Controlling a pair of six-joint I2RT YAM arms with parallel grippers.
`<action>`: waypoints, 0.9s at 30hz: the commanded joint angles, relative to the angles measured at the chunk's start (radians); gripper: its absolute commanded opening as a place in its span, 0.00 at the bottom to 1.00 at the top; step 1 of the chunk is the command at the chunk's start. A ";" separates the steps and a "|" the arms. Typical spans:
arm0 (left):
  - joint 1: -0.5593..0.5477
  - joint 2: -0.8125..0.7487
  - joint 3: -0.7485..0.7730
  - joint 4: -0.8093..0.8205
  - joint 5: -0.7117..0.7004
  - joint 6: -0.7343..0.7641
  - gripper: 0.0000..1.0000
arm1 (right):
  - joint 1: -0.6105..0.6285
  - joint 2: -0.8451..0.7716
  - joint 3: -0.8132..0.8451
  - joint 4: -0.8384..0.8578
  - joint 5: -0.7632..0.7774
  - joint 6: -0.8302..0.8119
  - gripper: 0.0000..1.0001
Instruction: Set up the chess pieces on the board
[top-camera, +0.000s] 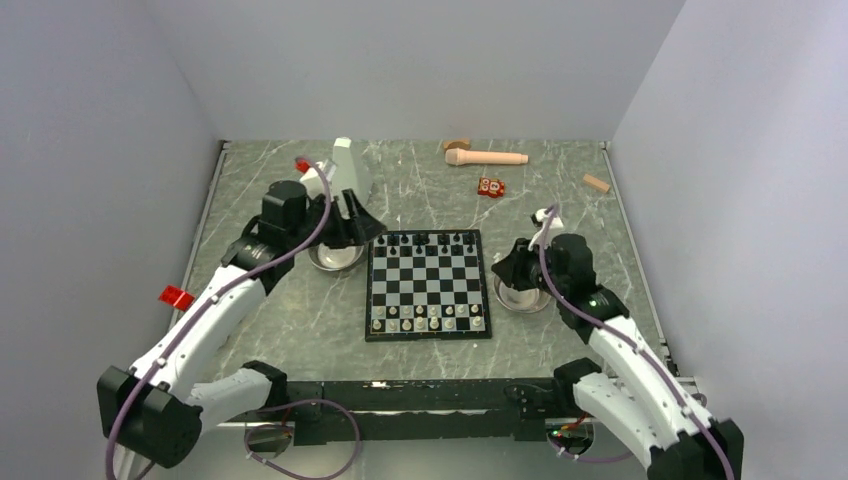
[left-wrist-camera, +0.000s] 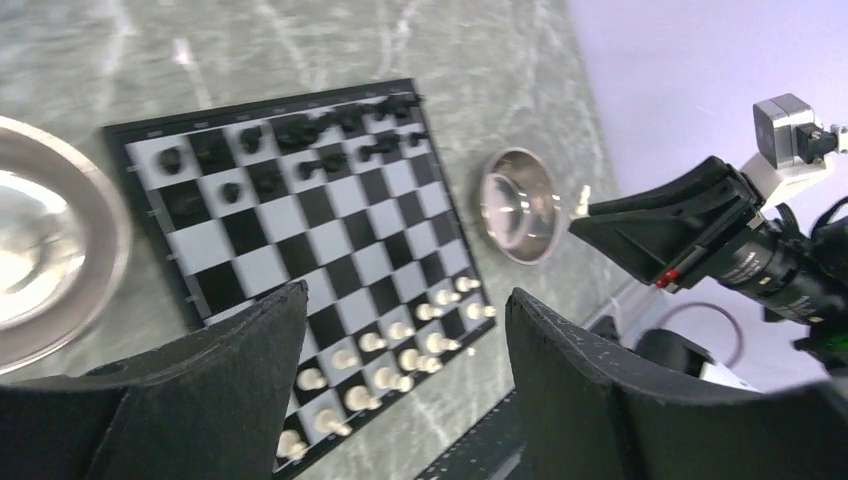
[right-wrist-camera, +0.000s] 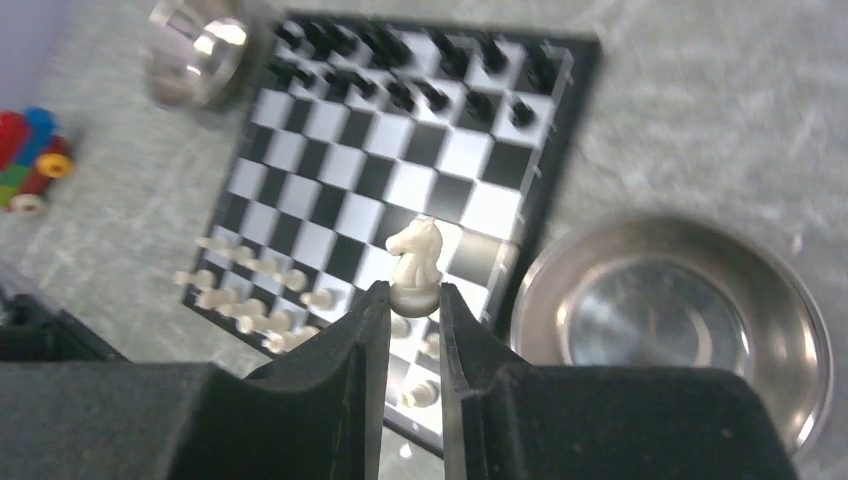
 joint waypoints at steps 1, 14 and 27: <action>-0.093 0.070 0.087 0.129 0.063 -0.100 0.75 | 0.010 -0.144 -0.062 0.204 -0.128 -0.028 0.04; -0.329 0.225 0.303 0.141 0.019 -0.157 0.74 | 0.123 -0.148 0.003 0.338 -0.320 -0.062 0.02; -0.456 0.280 0.365 0.064 -0.045 -0.057 0.62 | 0.204 -0.143 0.083 0.370 -0.263 -0.047 0.03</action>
